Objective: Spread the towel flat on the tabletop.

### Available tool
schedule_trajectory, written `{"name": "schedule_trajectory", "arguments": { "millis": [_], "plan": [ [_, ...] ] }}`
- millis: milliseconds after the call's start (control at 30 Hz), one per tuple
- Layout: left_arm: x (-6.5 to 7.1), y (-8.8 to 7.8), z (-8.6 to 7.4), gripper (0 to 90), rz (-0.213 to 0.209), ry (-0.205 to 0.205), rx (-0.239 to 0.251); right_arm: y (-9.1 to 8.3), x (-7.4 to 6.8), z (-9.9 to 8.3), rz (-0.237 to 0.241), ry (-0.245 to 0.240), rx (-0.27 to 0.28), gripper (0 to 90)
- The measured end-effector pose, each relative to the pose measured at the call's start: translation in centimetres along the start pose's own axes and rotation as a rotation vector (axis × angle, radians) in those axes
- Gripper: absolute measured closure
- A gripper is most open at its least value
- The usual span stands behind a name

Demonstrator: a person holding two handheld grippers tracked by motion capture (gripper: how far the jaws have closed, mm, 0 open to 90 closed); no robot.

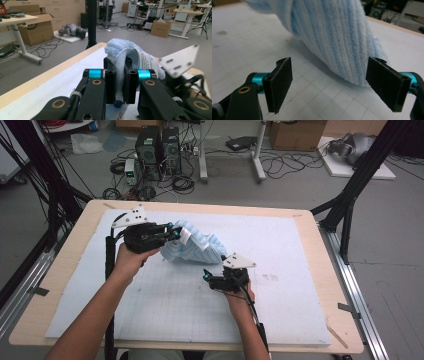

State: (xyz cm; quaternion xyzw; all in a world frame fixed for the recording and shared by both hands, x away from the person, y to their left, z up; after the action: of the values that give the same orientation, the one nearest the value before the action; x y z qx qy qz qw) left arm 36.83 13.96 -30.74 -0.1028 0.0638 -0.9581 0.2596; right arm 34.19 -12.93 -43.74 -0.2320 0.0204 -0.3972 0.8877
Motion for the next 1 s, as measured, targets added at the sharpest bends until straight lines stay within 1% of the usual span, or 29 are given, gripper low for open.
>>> {"name": "schedule_trajectory", "arguments": {
  "millis": [67,100,133,200,233,267,300,333,367,433,467,500,567,633,667,700,767,800,833,867,900,933,1000],
  "plan": [
    [-0.1,0.0,0.0,82.9,0.0,-0.004,0.0,1.1,0.1,0.0,-0.039,-0.004,-0.026,20.7],
    [-0.2,0.1,-0.1,82.9,0.001,-0.007,0.0,2.1,0.2,0.0,-0.078,-0.002,-0.065,20.7],
    [-0.2,0.1,-0.1,82.9,-0.001,-0.008,-0.002,2.1,0.2,0.0,-0.078,-0.002,-0.065,20.7],
    [-0.2,0.1,-0.1,82.9,-0.001,-0.009,-0.002,3.1,0.6,0.0,-0.114,0.0,-0.101,20.8],
    [-0.2,0.2,-0.1,82.9,0.0,-0.009,-0.004,3.6,0.7,0.0,-0.136,-0.002,-0.123,22.2],
    [-0.2,0.2,-0.1,82.9,-0.001,-0.009,-0.006,3.9,0.9,0.0,-0.147,-0.004,-0.137,29.0],
    [-0.2,0.2,-0.1,82.9,-0.002,-0.009,-0.006,4.1,1.1,0.1,-0.153,-0.003,-0.141,38.5],
    [-0.2,0.2,-0.1,82.9,-0.001,-0.011,-0.004,4.2,1.4,0.1,-0.154,-0.008,-0.139,51.9],
    [-0.2,0.1,-0.1,82.9,0.002,-0.008,-0.004,4.2,1.7,0.0,-0.143,0.001,-0.134,66.9],
    [-0.4,-0.1,-0.1,82.9,0.005,-0.011,-0.003,4.0,2.3,-0.1,-0.105,0.033,-0.114,80.4],
    [-0.5,-0.3,0.0,82.9,0.007,-0.013,0.0,3.4,2.7,0.0,-0.054,0.065,-0.084,83.6],
    [-0.6,-0.5,0.0,82.9,0.009,-0.015,0.007,3.4,2.7,0.0,-0.054,0.065,-0.084,83.6],
    [-0.9,-1.1,0.1,82.8,0.018,-0.019,0.02,2.5,2.9,0.1,-0.004,0.069,-0.05,84.1],
    [-1.2,-1.8,0.0,82.8,0.03,-0.024,0.026,1.3,3.1,0.4,0.037,0.072,-0.03,84.0],
    [-1.4,-2.1,-0.1,82.8,0.037,-0.025,0.024,-0.1,3.2,0.6,0.059,0.055,-0.023,84.0],
    [-1.6,-2.3,-0.2,82.8,0.042,-0.03,0.022,-0.1,3.2,0.6,0.059,0.055,-0.023,84.0],
    [-1.8,-2.7,-0.6,82.7,0.051,-0.036,0.021,-1.5,3.4,0.9,0.09,0.05,-0.007,84.0],
    [-1.8,-2.9,-0.8,82.7,0.054,-0.037,0.021,-2.2,3.5,1.1,0.095,0.042,-0.001,84.0],
    [-1.9,-3.1,-1.0,82.7,0.056,-0.04,0.018,-3.6,3.6,1.6,0.122,0.022,0.015,84.3],
    [-1.9,-3.2,-1.2,82.7,0.057,-0.039,0.014,-3.6,3.6,1.6,0.122,0.022,0.015,84.3],
    [-1.9,-3.4,-1.4,82.7,0.059,-0.042,0.015,-4.4,3.7,1.8,0.125,0.012,0.018,84.5],
    [-2.0,-3.5,-1.7,82.7,0.058,-0.045,0.015,-5.0,3.8,2.1,0.138,0.007,0.024,84.5],
    [-2.0,-3.6,-2.0,82.7,0.06,-0.05,0.015,-6.4,4.0,2.7,0.137,-0.004,0.031,84.5]
  ]
}}
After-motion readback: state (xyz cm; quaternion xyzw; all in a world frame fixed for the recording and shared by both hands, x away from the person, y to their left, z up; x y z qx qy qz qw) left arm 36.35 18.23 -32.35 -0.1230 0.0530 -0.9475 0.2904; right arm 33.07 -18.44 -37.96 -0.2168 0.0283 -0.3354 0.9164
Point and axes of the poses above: each handheld gripper's, and its own axes: y roughly forward along the jaws, z roughly out of its top, x roughly to its right, the point moved 1 cm from there along y, roughly forward along the jaws, and after that the axes turned 7 degrees about -y, right-handed, at the moved point
